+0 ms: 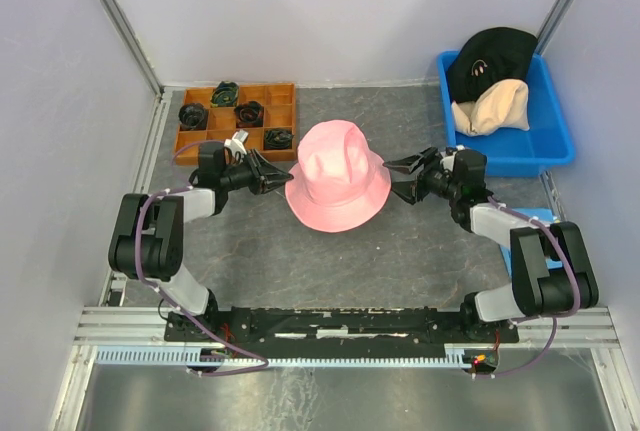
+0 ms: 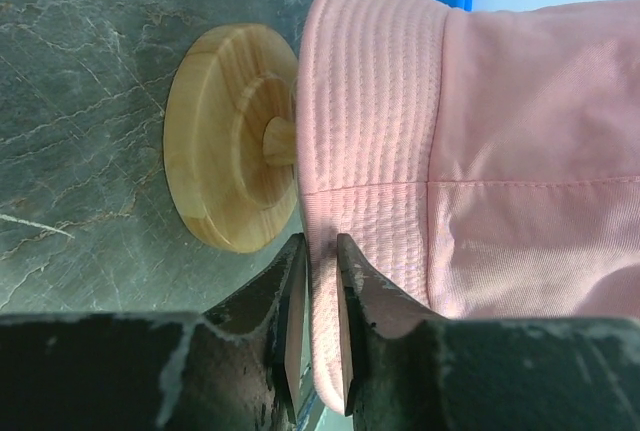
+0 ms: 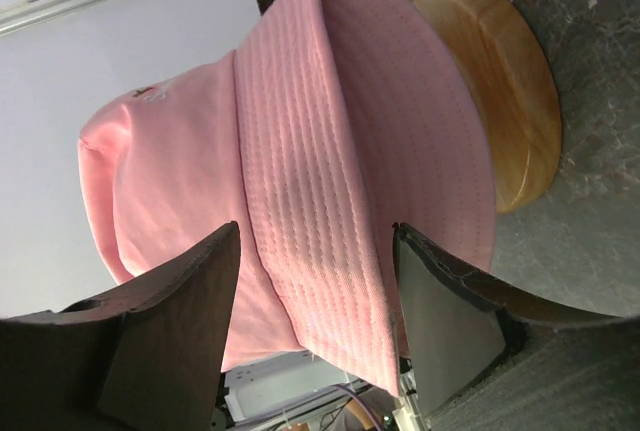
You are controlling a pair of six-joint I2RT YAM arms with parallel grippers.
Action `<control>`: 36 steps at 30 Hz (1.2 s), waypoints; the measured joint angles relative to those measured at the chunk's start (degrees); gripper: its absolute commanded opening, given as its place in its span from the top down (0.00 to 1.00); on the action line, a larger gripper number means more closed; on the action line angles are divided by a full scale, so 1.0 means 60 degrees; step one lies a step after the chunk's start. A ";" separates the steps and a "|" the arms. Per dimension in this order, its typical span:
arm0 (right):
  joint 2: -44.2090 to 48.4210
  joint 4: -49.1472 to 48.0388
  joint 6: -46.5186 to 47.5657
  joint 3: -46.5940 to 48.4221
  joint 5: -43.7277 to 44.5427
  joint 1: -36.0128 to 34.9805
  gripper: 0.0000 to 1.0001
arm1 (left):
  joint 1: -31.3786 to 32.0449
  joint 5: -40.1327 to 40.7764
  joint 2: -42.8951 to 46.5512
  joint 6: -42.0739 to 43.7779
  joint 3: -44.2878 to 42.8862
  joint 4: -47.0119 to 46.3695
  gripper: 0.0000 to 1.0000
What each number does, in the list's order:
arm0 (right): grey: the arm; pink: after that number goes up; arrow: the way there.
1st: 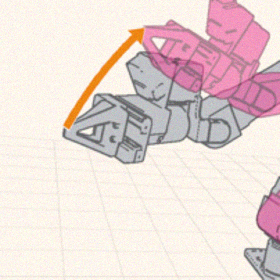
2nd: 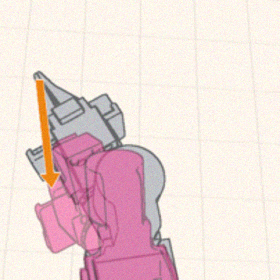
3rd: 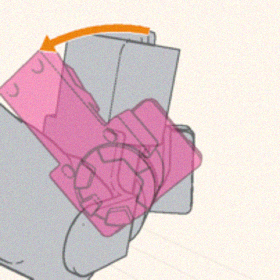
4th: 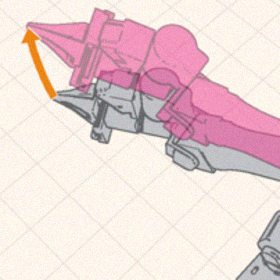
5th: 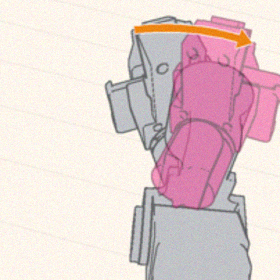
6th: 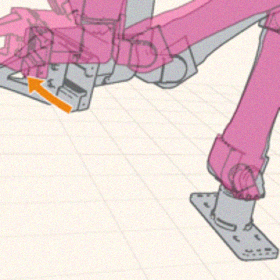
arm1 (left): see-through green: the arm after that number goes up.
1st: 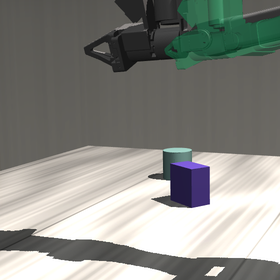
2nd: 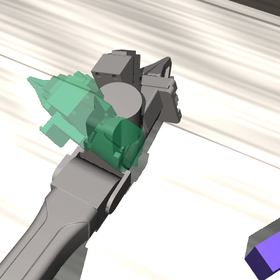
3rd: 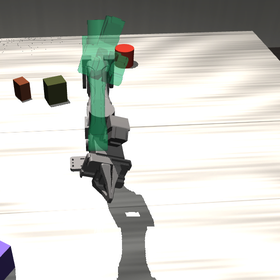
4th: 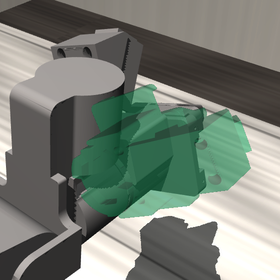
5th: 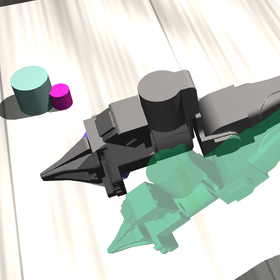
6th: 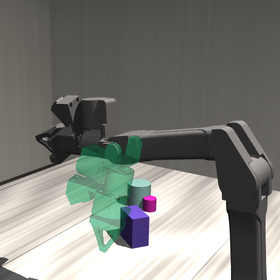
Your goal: Stack the hats
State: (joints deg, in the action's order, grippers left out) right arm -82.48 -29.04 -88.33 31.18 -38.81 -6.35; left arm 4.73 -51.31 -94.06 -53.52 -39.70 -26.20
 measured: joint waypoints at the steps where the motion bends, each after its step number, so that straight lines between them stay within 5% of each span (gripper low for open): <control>1: 0.0076 0.0423 0.0229 0.0120 0.0044 -0.0058 0.30 | 0.0000 0.0000 -0.0004 0.0004 0.0000 -0.0011 0.72; 5: 0.0517 0.1650 0.0889 0.0586 0.0160 -0.0087 0.30 | 0.0000 -0.0007 -0.0004 0.0000 0.0000 -0.0098 0.66; 13: 0.0495 0.1676 0.0878 0.0601 0.0328 -0.0342 0.30 | 0.0000 -0.0040 -0.0051 -0.0135 0.0004 -0.0590 0.65; 24: 0.0306 0.1424 0.0594 0.0386 0.0517 -0.0856 0.35 | 0.0000 -0.0036 -0.0211 -0.0229 0.0073 -0.0736 0.90; 32: 0.0423 0.1526 0.0605 0.0120 0.0568 -0.0863 0.35 | 0.0000 -0.0036 -0.0266 -0.0255 0.0076 -0.0772 0.97; 36: 0.0692 0.1555 0.0616 -0.0004 0.0586 -0.0863 0.42 | 0.0000 -0.0033 -0.0331 -0.0259 0.0076 -0.0856 0.97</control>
State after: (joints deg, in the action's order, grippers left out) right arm -78.32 -19.70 -84.64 31.16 -35.29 -11.53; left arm 4.73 -51.51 -96.05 -55.07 -39.24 -31.33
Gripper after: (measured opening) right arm 0.643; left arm 0.085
